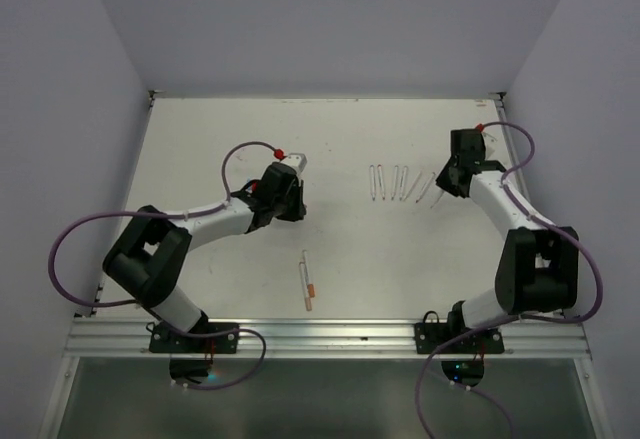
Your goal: Open the pen caps
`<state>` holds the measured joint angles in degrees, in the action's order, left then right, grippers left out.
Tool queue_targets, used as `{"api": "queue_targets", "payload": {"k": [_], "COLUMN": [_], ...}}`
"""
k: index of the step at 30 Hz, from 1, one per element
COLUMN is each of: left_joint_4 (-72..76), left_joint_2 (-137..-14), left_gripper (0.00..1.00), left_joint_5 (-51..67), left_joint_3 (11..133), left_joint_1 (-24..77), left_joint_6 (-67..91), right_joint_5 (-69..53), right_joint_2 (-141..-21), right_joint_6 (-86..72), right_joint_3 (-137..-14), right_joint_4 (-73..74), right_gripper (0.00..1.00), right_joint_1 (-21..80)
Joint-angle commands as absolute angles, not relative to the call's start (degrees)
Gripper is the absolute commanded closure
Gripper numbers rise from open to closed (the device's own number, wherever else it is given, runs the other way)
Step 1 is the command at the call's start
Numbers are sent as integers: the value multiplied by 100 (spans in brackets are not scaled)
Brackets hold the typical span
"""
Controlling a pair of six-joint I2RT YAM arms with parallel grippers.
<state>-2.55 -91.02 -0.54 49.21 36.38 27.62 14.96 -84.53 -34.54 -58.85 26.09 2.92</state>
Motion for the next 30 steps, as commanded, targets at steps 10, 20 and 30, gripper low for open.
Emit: {"api": "queue_targets", "payload": {"k": [10,20,30], "left_joint_4": [-536,-563,-703], "left_joint_2": [-9817,-10107,-10283], "left_gripper": [100,100,78], "left_joint_5": [-351,-527,-922], "left_joint_3": [5625,5801,5871], "left_joint_1": [3164,3120,3085], "left_joint_6": [2356,2364,2312], "right_joint_5": [1047,914,914], "right_joint_2": [-9737,-10186,-10494], "right_joint_6": [-2971,-2865,-2944], "right_joint_3": [-6293,-6670,-6847], "right_joint_4": [2330,2127,2127], "right_gripper": [100,100,97], "right_joint_1": [18,26,26]}}
